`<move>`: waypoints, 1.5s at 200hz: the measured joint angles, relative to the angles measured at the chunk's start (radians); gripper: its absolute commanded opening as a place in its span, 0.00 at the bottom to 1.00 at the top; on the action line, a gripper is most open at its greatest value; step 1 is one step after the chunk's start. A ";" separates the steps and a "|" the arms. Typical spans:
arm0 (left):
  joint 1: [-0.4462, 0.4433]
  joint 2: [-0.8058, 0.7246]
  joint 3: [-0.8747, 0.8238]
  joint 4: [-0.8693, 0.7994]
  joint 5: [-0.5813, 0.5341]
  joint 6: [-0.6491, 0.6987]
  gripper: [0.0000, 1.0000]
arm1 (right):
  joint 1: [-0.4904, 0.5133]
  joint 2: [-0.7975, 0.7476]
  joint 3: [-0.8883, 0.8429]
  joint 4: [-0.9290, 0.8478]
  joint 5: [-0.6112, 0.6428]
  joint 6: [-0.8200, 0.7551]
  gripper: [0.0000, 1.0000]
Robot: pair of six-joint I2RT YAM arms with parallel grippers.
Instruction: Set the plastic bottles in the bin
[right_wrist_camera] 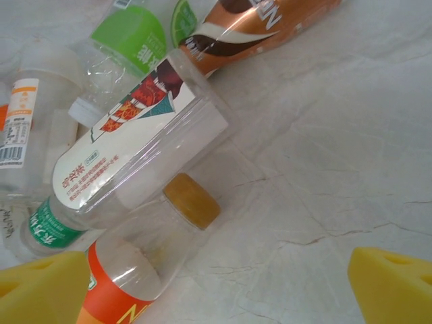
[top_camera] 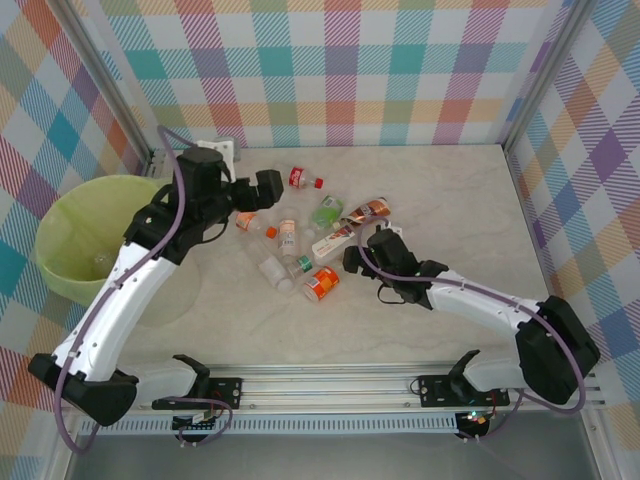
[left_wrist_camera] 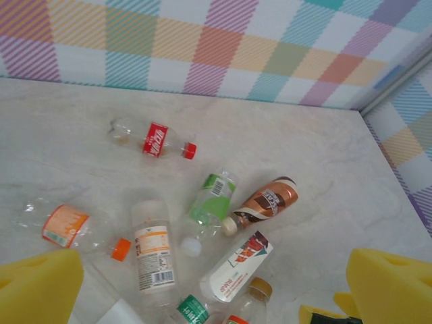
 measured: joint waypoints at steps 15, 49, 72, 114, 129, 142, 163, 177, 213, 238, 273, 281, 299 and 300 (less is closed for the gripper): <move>-0.009 0.005 -0.034 0.037 0.017 0.000 1.00 | -0.013 0.036 0.015 -0.003 -0.065 0.005 0.94; -0.010 0.005 -0.109 0.093 0.035 -0.004 1.00 | -0.011 0.187 0.129 -0.055 -0.147 0.092 0.90; -0.010 0.002 -0.161 0.122 0.032 -0.016 1.00 | -0.002 0.240 0.140 -0.054 -0.167 0.168 0.84; -0.010 -0.050 -0.336 0.220 0.035 -0.035 1.00 | 0.027 0.334 0.210 -0.072 -0.158 0.269 0.77; -0.010 -0.070 -0.383 0.259 0.034 -0.050 1.00 | 0.039 0.365 0.226 -0.065 -0.150 0.293 0.75; -0.010 -0.086 -0.412 0.283 0.034 -0.062 1.00 | 0.047 0.390 0.232 -0.065 -0.142 0.315 0.74; -0.010 -0.103 -0.445 0.334 0.037 -0.094 1.00 | 0.053 0.442 0.234 -0.068 -0.121 0.349 0.72; -0.010 -0.106 -0.456 0.357 0.043 -0.109 1.00 | 0.054 0.443 0.247 -0.069 -0.112 0.369 0.70; -0.010 -0.106 -0.463 0.378 0.063 -0.135 1.00 | 0.054 0.459 0.254 -0.068 -0.093 0.400 0.61; -0.010 -0.105 -0.463 0.384 0.085 -0.139 1.00 | 0.056 0.451 0.235 -0.055 -0.077 0.408 0.54; -0.010 -0.082 -0.463 0.387 0.111 -0.149 1.00 | 0.059 0.433 0.201 -0.011 -0.067 0.406 0.44; -0.010 -0.071 -0.463 0.386 0.115 -0.151 1.00 | 0.059 0.425 0.188 0.004 -0.066 0.402 0.43; -0.010 -0.050 -0.463 0.386 0.119 -0.152 1.00 | 0.059 0.402 0.155 0.029 -0.053 0.391 0.38; -0.010 -0.050 -0.463 0.386 0.119 -0.152 1.00 | 0.059 0.401 0.154 0.029 -0.052 0.391 0.38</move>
